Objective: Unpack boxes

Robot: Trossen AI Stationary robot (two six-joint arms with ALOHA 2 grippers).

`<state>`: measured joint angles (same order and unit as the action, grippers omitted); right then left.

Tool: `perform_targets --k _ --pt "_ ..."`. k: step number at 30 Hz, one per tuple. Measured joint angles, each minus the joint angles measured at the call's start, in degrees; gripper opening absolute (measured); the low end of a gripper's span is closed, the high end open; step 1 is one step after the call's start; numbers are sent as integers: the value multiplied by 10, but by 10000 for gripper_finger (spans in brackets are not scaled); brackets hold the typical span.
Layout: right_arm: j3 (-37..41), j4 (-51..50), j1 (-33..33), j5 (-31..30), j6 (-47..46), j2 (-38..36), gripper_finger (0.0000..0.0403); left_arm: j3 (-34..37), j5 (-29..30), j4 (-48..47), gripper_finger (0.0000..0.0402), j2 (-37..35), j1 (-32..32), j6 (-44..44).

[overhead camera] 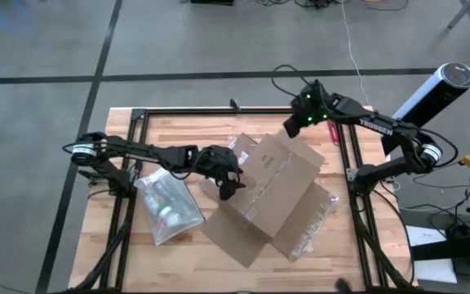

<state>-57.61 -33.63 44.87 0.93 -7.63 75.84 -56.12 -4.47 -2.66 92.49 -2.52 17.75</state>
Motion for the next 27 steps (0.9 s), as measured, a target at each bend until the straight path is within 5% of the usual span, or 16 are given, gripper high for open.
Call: perform_targets --k 4,17,27 --pt "-1 -43 34 -138 9 12 2 1 -5 -25 275 -8 0 38" --pt "25 -68 148 -75 -36 98 0 1 -25 -60 274 -16 15 114" --pt "18 -65 136 -84 -98 109 0 1 -25 -62 274 -18 29 170"
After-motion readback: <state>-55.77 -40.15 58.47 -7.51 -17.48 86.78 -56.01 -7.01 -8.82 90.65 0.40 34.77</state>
